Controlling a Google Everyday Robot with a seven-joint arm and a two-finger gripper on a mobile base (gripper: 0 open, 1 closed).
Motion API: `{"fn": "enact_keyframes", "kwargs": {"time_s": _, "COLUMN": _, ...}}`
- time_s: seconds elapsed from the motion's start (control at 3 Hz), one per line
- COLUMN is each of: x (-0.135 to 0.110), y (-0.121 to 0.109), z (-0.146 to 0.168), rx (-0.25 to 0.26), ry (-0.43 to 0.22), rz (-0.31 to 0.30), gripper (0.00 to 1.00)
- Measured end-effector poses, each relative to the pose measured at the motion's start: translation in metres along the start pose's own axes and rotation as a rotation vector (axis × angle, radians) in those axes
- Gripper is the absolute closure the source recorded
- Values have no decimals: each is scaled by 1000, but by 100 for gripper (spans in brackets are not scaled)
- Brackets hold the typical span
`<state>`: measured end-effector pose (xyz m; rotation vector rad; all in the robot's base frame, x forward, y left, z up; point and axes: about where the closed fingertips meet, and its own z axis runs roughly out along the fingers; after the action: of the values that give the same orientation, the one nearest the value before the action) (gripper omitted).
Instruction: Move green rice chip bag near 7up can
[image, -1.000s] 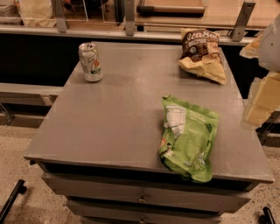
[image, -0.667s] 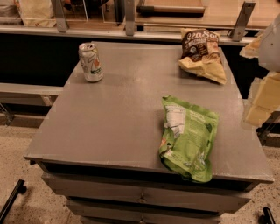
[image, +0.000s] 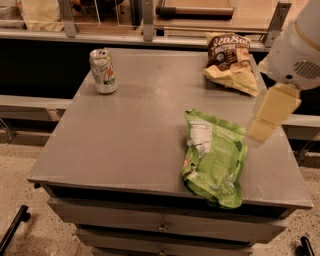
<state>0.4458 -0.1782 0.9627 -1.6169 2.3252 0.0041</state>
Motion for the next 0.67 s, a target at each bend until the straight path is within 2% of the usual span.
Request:
{"fn": "enact_keyframes", "kwargs": {"time_s": 0.33, "x": -16, "y": -2, "z": 15, "rx": 10, "ry": 91, "rz": 87, "gripper": 0}}
{"fn": "enact_keyframes", "kwargs": {"time_s": 0.67, "x": -14, "y": -8, "z": 35, "rx": 25, "ry": 244, "rz": 254, "gripper": 0}}
